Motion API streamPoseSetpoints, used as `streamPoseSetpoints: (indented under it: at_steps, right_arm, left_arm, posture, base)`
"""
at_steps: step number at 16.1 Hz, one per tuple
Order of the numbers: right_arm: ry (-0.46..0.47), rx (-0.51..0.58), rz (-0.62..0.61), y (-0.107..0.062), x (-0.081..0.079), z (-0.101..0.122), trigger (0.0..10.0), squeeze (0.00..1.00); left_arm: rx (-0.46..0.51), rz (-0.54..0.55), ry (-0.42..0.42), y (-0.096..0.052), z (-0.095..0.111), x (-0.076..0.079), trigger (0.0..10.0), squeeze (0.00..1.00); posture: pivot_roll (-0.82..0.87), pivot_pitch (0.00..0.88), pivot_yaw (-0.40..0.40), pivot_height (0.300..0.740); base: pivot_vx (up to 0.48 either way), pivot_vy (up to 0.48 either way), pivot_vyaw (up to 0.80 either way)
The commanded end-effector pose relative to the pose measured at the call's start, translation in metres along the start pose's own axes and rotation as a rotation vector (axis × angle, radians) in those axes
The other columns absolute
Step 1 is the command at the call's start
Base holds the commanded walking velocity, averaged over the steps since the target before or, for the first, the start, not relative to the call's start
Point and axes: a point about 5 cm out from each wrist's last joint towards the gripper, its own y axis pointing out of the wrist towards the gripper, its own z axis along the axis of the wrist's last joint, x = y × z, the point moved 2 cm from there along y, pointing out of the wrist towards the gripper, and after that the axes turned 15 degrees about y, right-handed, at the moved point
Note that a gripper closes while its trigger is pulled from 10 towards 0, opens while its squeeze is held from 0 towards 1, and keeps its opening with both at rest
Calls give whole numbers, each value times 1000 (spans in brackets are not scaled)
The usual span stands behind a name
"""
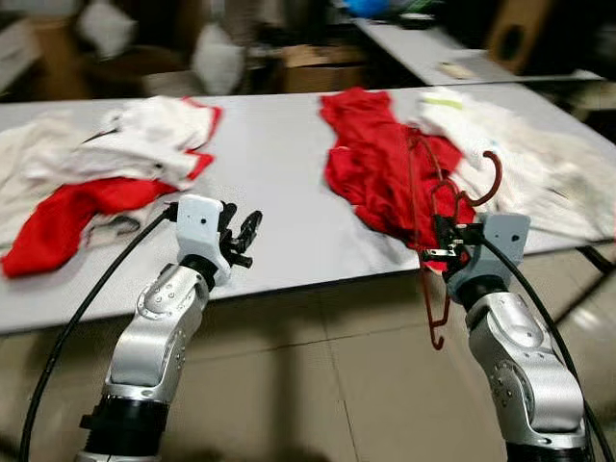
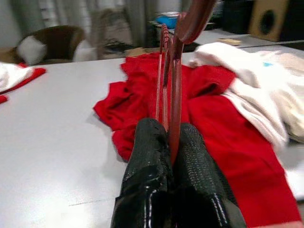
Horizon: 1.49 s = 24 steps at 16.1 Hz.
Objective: Hang hanger
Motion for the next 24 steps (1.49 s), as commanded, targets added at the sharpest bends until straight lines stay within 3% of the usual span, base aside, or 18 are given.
streamPoseSetpoints:
  at_steps: [1,3,6,9,12,17,21,24]
  right_arm:
    - [21,10,0,1,-1,4,10000,0]
    - [55,15,-11,0,0,5,10000,0]
    - [63,14,-16,-1,1,4,10000,0]
    - [15,15,-2,-1,-1,6,10000,0]
    - [-5,4,33,1,-5,6,10000,0]
    - [-15,-4,40,5,-5,6,10000,0]
    - [-42,3,18,5,-2,6,10000,0]
    - [-33,-34,101,2,-10,3,10000,0]
  left_arm:
    - [-8,6,13,1,0,-2,10000,0]
    - [-2,0,62,2,1,-1,10000,0]
    - [-12,-30,57,3,-1,6,10000,0]
    - [-42,-23,63,3,-6,6,10000,63]
    - [30,-22,49,6,2,3,10000,31]
    - [36,-40,38,7,2,8,10000,39]
    - [33,-48,53,8,1,8,10000,43]
    - [29,16,79,9,0,-2,10000,47]
  posture:
    - [-52,0,-39,740]
    - [-53,0,-38,740]
    - [-56,0,-33,740]
    - [-60,0,-28,740]
    - [-66,0,-28,740]
    - [-60,0,-35,740]
    - [-62,0,-31,740]
    - [-68,0,-24,740]
  base:
    - [0,296,-788]
    - [0,-169,-756]
    - [0,-320,0]
    - [0,0,0]
    - [0,0,-146]
    - [322,0,-800]
    - [339,0,0]
    - [339,0,0]
